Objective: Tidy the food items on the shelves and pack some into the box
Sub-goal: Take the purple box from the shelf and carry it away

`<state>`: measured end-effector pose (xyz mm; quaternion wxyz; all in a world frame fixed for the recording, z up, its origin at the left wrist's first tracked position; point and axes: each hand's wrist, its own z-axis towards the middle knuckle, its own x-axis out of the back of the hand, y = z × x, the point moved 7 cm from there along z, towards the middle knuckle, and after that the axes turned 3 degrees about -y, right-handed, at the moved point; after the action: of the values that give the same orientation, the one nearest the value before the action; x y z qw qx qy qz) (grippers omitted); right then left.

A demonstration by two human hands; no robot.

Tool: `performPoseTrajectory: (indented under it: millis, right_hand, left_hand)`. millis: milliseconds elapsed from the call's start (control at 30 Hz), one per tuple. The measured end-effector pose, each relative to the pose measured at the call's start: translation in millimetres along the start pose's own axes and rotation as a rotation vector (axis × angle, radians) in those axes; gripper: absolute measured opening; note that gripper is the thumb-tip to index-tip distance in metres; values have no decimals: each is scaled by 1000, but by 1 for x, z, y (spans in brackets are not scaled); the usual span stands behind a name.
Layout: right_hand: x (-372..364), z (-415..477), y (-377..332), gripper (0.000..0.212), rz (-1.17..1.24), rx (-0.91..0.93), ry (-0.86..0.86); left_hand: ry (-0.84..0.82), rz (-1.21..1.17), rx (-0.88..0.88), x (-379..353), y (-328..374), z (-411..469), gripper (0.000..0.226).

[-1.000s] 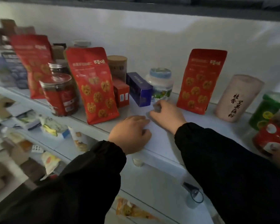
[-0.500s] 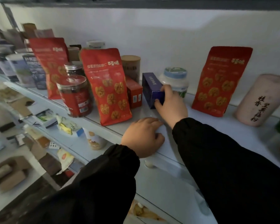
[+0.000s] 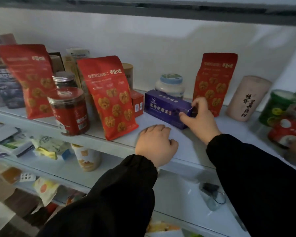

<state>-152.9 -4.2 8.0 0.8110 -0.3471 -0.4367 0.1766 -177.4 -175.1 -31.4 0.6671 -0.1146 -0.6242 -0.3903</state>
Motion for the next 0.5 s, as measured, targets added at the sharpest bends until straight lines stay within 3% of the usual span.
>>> performPoseTrajectory:
  millis: [233, 400, 500]
  right_hand:
    - [52, -51, 39, 36, 188, -108, 60]
    - [75, -68, 61, 23, 544, -247, 259]
    - [73, -69, 64, 19, 738, -321, 318]
  left_hand:
    - [-62, -71, 19, 0, -3, 1, 54]
    - [-104, -528, 167, 7, -8, 21, 75]
    - [-102, -872, 153, 10, 7, 37, 50]
